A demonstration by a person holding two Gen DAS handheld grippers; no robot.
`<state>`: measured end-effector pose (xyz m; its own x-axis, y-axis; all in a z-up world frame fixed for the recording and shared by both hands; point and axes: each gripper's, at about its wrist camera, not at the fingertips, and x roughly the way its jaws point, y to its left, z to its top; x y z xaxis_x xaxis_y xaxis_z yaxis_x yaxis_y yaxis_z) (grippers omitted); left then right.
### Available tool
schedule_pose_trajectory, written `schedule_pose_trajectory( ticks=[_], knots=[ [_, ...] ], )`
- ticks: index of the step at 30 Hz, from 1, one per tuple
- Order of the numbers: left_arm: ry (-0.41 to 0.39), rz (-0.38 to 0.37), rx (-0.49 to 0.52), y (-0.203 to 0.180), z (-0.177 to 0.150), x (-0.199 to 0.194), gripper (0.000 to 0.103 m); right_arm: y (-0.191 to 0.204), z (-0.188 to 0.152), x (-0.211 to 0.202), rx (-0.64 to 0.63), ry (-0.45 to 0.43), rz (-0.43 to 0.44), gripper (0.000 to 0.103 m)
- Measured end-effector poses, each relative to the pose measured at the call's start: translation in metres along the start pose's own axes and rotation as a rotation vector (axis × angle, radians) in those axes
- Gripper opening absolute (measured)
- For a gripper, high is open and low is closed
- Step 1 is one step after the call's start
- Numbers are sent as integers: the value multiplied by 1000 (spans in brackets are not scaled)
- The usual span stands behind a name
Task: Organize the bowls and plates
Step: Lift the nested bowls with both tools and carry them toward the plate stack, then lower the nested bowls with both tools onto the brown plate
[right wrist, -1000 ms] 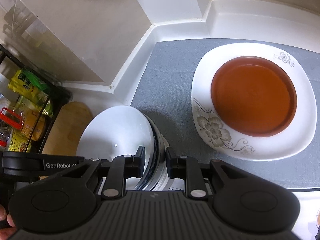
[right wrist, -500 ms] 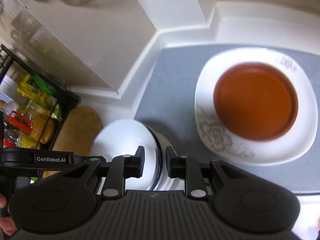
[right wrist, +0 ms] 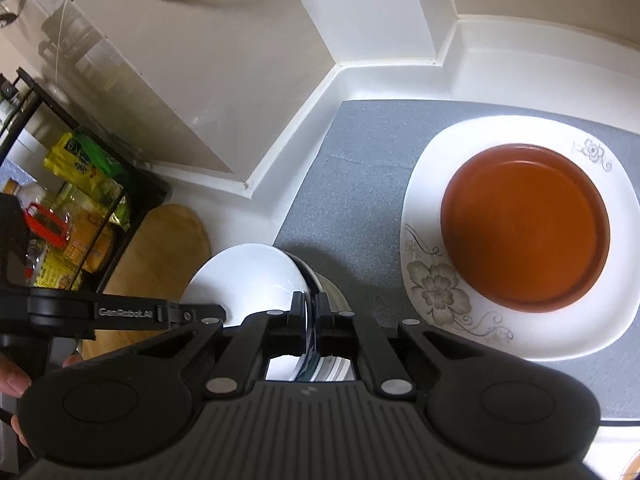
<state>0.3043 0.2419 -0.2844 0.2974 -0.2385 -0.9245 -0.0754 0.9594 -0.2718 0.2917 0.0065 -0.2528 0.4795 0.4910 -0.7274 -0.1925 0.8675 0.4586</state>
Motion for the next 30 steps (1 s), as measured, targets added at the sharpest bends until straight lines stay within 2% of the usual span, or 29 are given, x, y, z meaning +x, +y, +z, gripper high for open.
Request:
schedule_pose_trajectory(
  ticks=[1, 3, 5, 6, 7, 9, 10, 12, 13, 14, 18, 19, 20, 21, 22, 23, 26, 30],
  knots=[
    [18, 5, -13, 3, 0, 3, 29, 1, 1, 0, 2, 4, -4, 5],
    [37, -13, -28, 8, -3, 7, 36, 0, 2, -2, 13, 12, -6, 15],
    [42, -29, -32, 12, -5, 9, 41, -4, 1, -2, 33, 16, -9, 53],
    [50, -29, -31, 12, -6, 11, 49, -7, 0, -2, 49, 15, -9, 61],
    [65, -31, -36, 13, -7, 14, 52, -10, -2, -1, 65, 19, -25, 74],
    [86, -64, -56, 15, -7, 21, 59, -17, -7, 3, 97, 37, -24, 77],
    [99, -83, -67, 16, -8, 25, 62, -20, -9, 6, 123, 51, -6, 78],
    [116, -110, -92, 20, -8, 31, 75, -26, -15, 14, 178, 80, 46, 83],
    [125, -119, -107, 22, -8, 35, 78, -29, -18, 19, 208, 90, 70, 85],
    [131, -130, -122, 24, -8, 38, 82, -32, -21, 23, 236, 98, 92, 85],
    [134, -176, -176, 31, -7, 43, 82, -42, -35, 39, 341, 120, 156, 85],
    [136, -180, -188, 32, -7, 44, 81, -44, -38, 41, 366, 117, 172, 82],
    [136, -188, -192, 31, -7, 43, 78, -46, -40, 42, 389, 111, 190, 79],
    [133, -204, -190, 30, -7, 42, 68, -48, -41, 42, 403, 109, 186, 74],
    [124, -201, -178, 28, -7, 38, 66, -49, -43, 41, 407, 108, 169, 63],
    [114, -189, -155, 25, -6, 35, 63, -50, -43, 40, 406, 110, 154, 57],
    [90, -172, -112, 21, -8, 27, 54, -48, -43, 35, 385, 113, 154, 52],
    [121, -221, -195, 40, -7, 28, 46, -41, -38, 29, 336, 95, 146, 49]
  ],
)
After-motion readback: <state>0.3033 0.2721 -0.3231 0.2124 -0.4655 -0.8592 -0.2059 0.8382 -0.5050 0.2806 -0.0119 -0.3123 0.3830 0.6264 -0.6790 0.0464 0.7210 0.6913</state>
